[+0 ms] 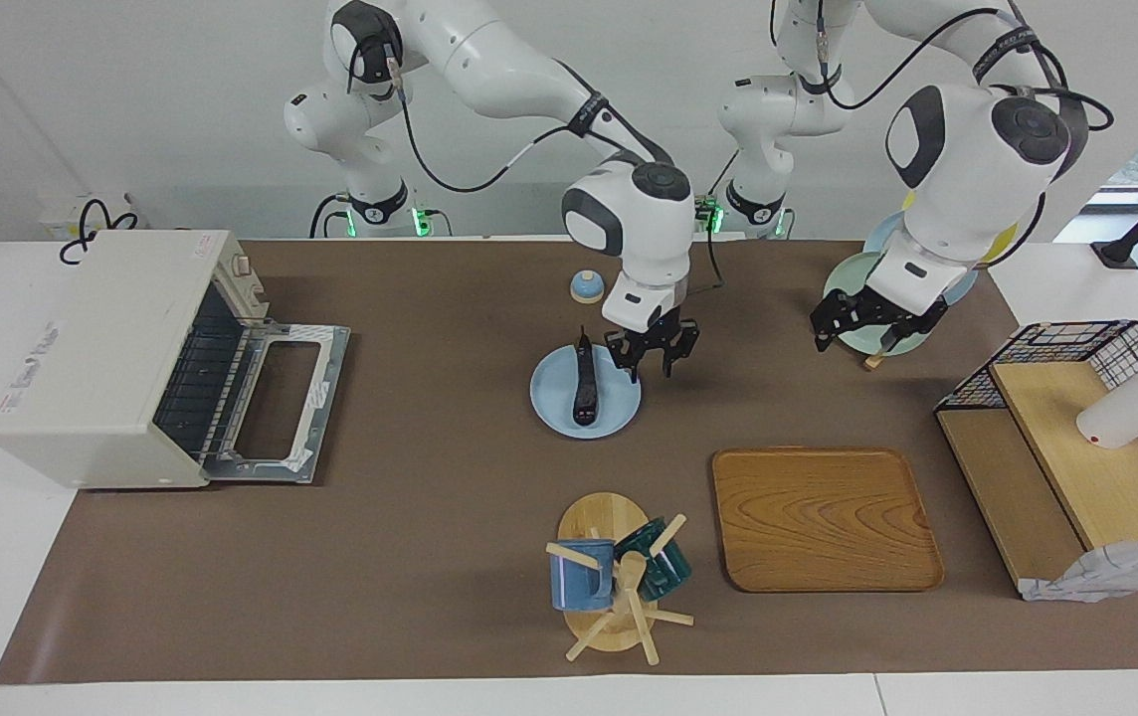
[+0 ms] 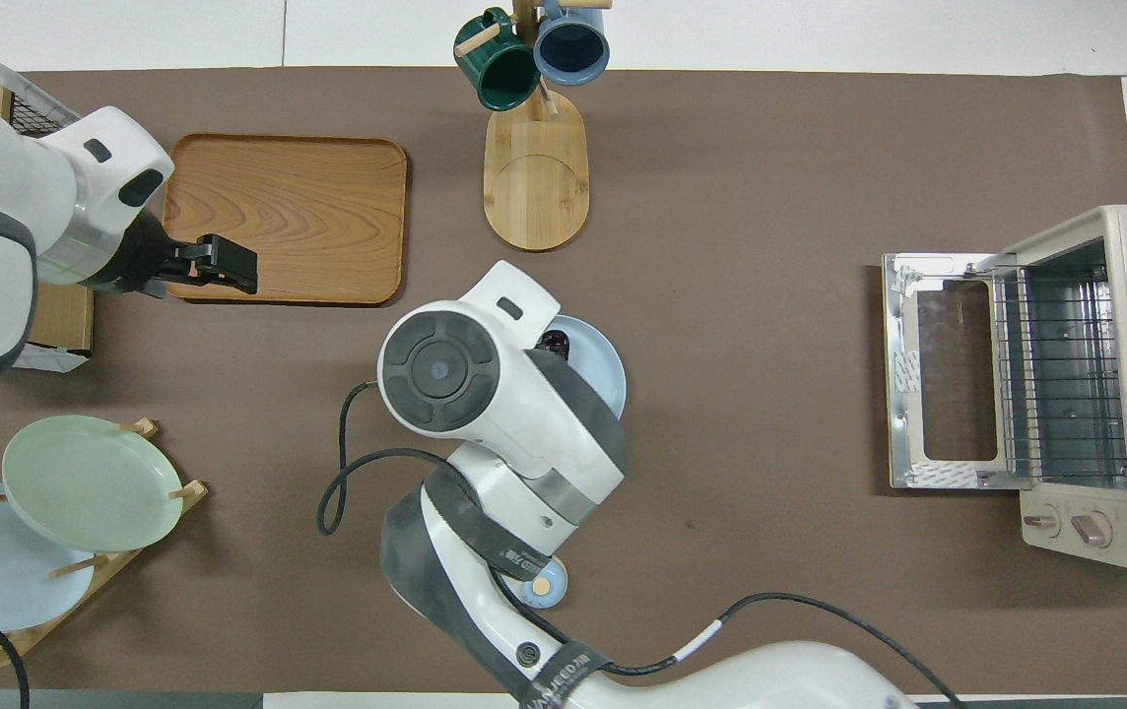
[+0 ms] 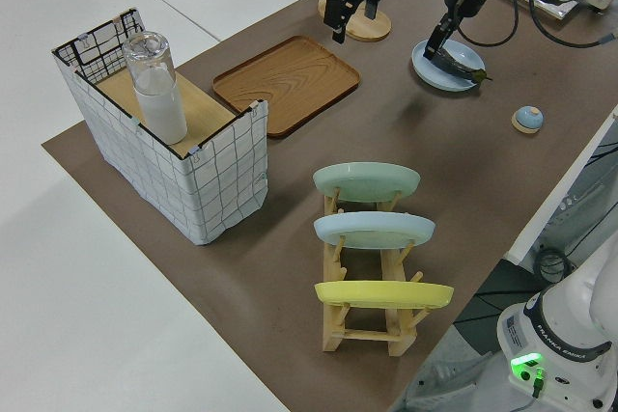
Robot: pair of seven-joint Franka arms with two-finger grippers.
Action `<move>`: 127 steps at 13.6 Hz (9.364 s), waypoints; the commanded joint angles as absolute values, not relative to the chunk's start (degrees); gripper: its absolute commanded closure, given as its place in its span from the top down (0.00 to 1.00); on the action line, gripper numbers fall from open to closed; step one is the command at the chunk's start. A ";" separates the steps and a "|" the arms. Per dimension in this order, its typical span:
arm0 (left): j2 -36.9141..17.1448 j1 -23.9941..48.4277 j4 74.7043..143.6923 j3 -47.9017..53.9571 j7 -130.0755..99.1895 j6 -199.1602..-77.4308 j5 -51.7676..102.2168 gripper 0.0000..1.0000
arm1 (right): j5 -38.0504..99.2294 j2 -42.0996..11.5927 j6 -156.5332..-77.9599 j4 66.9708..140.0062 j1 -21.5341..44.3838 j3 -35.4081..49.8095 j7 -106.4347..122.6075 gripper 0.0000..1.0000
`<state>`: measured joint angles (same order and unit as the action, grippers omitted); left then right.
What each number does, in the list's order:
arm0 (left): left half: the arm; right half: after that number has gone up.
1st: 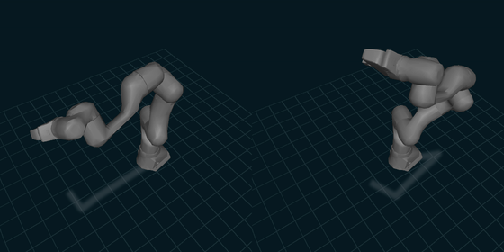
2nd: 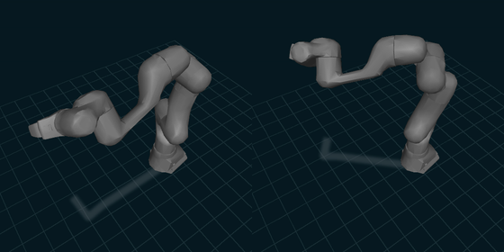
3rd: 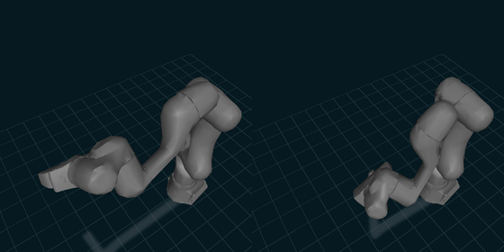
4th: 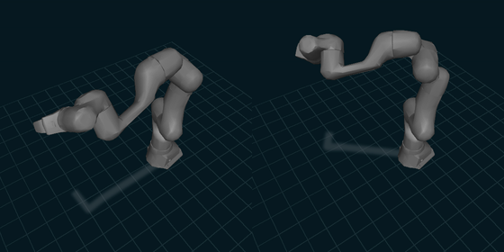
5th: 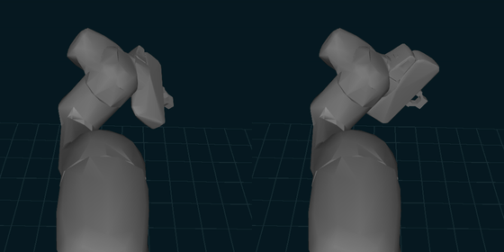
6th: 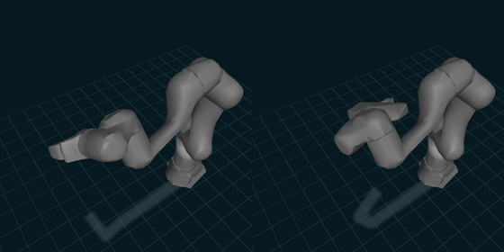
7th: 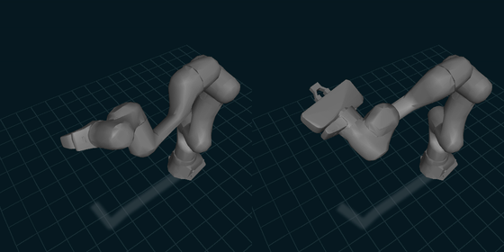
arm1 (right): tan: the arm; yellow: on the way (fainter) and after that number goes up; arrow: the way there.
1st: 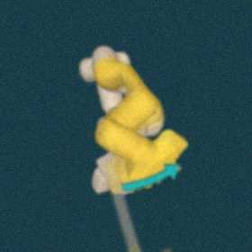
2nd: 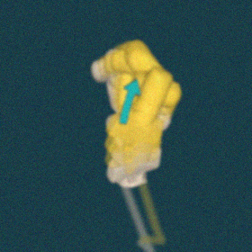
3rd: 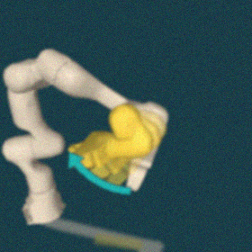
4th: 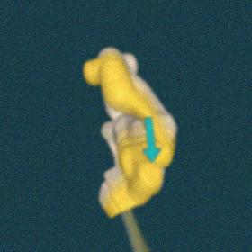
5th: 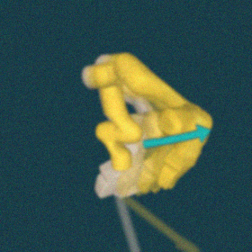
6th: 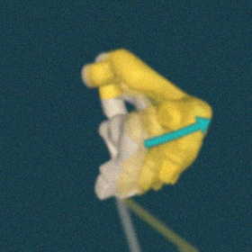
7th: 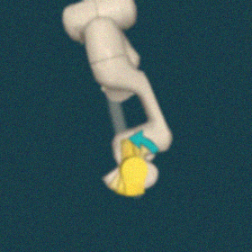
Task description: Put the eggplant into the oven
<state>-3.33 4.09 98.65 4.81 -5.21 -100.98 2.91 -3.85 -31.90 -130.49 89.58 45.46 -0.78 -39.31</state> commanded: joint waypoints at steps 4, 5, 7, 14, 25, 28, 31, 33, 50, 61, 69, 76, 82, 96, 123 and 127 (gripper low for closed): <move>2.20 2.90 98.09 5.36 -5.01 -89.67 -0.96 1.00 | -4.83 -26.63 -139.92 103.44 45.53 -0.97 -39.20 0.49; 2.02 2.90 95.82 5.54 -4.92 -87.21 -1.23 1.00 | -4.83 -26.37 -139.83 103.80 46.22 -0.97 -39.20 0.34; 1.06 3.42 91.69 5.54 -4.92 -82.98 -1.23 1.00 | -4.83 -26.28 -138.96 103.89 46.32 -0.97 -39.29 0.00; 1.85 3.69 94.92 5.36 -5.45 -89.29 0.44 1.00 | -14.41 -19.55 -110.31 94.45 39.41 -1.49 -37.80 0.00; 1.85 3.78 95.19 5.36 -5.80 -89.30 0.44 1.00 | -13.27 2.10 -116.34 122.06 6.26 -1.32 -7.85 0.00; 1.85 3.78 95.19 5.36 -5.80 -89.38 0.44 1.00 | -13.27 2.55 -119.00 123.92 0.38 -1.41 1.55 0.00; 1.93 3.78 95.27 5.45 -6.15 -89.30 0.44 1.00 | -11.34 3.34 -121.98 127.08 -0.53 -1.41 2.46 0.00; 2.02 4.39 95.36 5.45 -6.24 -89.30 0.44 1.00 | -11.25 3.34 -122.69 127.09 -0.88 -1.41 3.07 0.07; 2.02 4.48 95.10 5.45 -8.09 -88.42 2.37 1.00 | -2.90 -5.00 -132.97 129.82 6.68 -0.97 -7.12 0.00; 2.20 3.69 95.01 5.45 -7.91 -88.77 2.37 1.00 | -15.71 -8.70 -132.90 128.94 5.98 -1.14 -6.33 0.00; 2.20 3.69 95.01 5.45 -7.91 -88.77 2.37 1.00 | -17.23 -4.85 -115.60 117.00 2.91 -1.41 8.32 0.00; 2.20 3.69 95.01 5.45 -7.91 -88.86 2.37 1.00 | -16.17 -0.89 -112.95 116.72 -3.52 -1.50 20.56 0.00; 2.20 3.69 95.01 5.45 -7.91 -88.77 2.29 1.00 | -9.41 4.65 -105.82 114.52 -3.43 -1.67 21.45 0.83; 2.20 3.69 95.01 5.45 -7.91 -88.86 2.29 1.00 | -2.29 -2.00 -94.51 95.06 -2.37 0.87 4.24 1.00; 2.11 3.69 95.01 5.45 -7.91 -88.86 2.37 1.00 | -0.79 2.02 -92.29 94.48 0.79 -2.64 0.09 1.00; 2.11 3.69 95.01 5.45 -7.91 -88.77 2.37 1.00 | -0.79 2.11 -92.29 94.48 0.79 -2.55 0.09 1.00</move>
<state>1.23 4.01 94.29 5.46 -7.43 -88.94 1.70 -0.71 1.17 -91.96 93.46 1.16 -3.12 1.10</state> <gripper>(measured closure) 0.000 0.000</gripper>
